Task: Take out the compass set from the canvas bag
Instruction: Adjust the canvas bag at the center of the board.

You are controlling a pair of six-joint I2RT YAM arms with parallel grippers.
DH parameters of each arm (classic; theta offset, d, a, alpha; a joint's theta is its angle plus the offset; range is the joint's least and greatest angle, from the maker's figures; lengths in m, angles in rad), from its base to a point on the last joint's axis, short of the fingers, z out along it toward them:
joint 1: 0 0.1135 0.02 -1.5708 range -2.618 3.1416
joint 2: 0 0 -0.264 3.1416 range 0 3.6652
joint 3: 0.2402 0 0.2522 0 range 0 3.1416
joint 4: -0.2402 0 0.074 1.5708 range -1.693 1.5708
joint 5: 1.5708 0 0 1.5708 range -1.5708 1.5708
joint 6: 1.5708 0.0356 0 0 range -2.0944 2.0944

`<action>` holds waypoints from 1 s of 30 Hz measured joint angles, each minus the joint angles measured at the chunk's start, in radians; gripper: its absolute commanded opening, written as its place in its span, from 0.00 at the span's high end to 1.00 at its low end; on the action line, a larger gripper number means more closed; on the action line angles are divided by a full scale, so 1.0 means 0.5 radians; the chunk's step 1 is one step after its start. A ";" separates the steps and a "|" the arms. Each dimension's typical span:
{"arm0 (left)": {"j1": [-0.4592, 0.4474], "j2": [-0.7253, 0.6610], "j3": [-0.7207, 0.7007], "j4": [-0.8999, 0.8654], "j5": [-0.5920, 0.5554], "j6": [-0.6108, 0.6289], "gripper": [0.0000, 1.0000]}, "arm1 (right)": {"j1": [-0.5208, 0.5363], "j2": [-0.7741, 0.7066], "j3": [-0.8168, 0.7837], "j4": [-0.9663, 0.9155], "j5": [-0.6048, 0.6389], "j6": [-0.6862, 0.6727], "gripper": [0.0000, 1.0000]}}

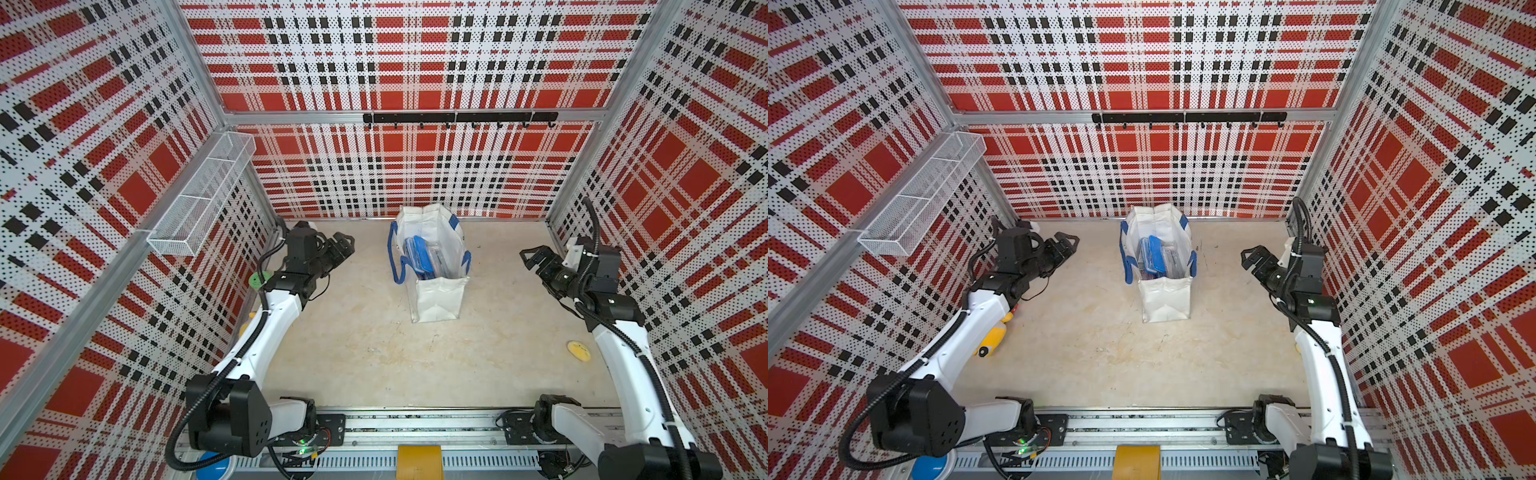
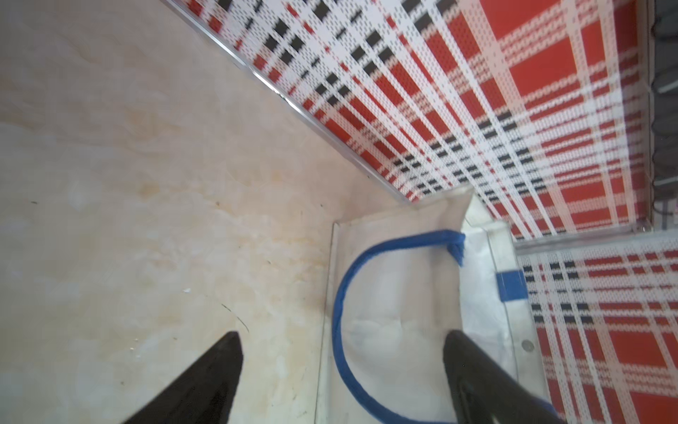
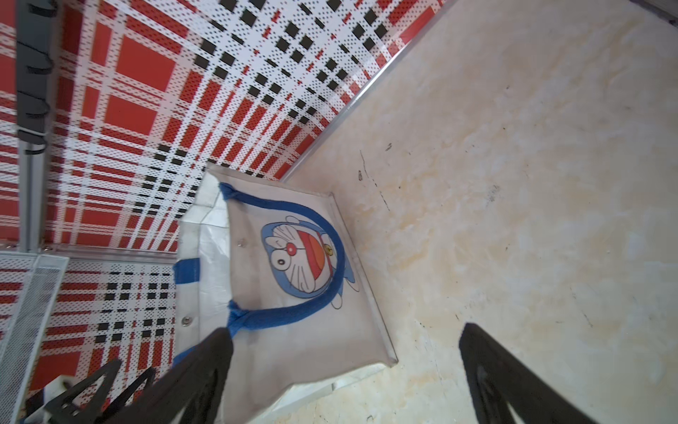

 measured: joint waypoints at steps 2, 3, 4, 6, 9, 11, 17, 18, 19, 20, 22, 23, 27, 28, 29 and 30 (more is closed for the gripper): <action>-0.094 0.083 0.102 -0.048 0.024 -0.002 0.16 | 0.000 0.031 0.090 -0.037 -0.021 -0.015 0.03; -0.136 0.128 0.156 -0.076 0.031 -0.005 0.16 | 0.000 0.061 0.137 -0.057 -0.040 -0.031 0.06; -0.175 0.173 0.213 -0.103 0.038 -0.009 0.18 | 0.000 0.095 0.185 -0.075 -0.061 -0.050 0.09; -0.237 0.268 0.323 -0.166 0.058 -0.027 0.20 | 0.010 0.144 0.243 -0.103 -0.096 -0.082 0.13; -0.347 0.414 0.494 -0.269 0.077 -0.063 0.22 | 0.064 0.192 0.284 -0.165 -0.102 -0.131 0.18; -0.419 0.497 0.587 -0.321 0.085 -0.093 0.22 | 0.150 0.231 0.320 -0.237 -0.079 -0.168 0.20; -0.586 0.661 0.761 -0.480 0.084 -0.167 0.28 | 0.430 0.321 0.370 -0.331 0.057 -0.224 0.19; -0.605 0.687 0.787 -0.504 0.083 -0.175 0.29 | 0.467 0.323 0.370 -0.339 0.075 -0.226 0.19; -0.624 0.720 0.814 -0.526 0.081 -0.182 0.30 | 0.499 0.324 0.370 -0.344 0.097 -0.227 0.19; -0.640 0.752 0.836 -0.542 0.079 -0.188 0.30 | 0.523 0.324 0.371 -0.347 0.114 -0.230 0.18; -0.661 0.805 0.860 -0.571 0.077 -0.198 0.32 | 0.565 0.325 0.374 -0.352 0.153 -0.236 0.19; -0.671 0.837 0.870 -0.584 0.072 -0.209 0.33 | 0.585 0.327 0.375 -0.352 0.171 -0.241 0.19; -0.687 0.950 0.933 -0.626 0.061 -0.230 0.46 | 0.645 0.339 0.385 -0.352 0.220 -0.266 0.21; -0.687 0.982 0.968 -0.639 0.062 -0.232 0.52 | 0.655 0.340 0.385 -0.352 0.229 -0.269 0.22; -0.687 1.013 1.009 -0.650 0.064 -0.237 0.63 | 0.665 0.343 0.385 -0.353 0.237 -0.270 0.22; -0.687 1.039 1.048 -0.657 0.072 -0.234 0.73 | 0.674 0.346 0.385 -0.353 0.241 -0.271 0.23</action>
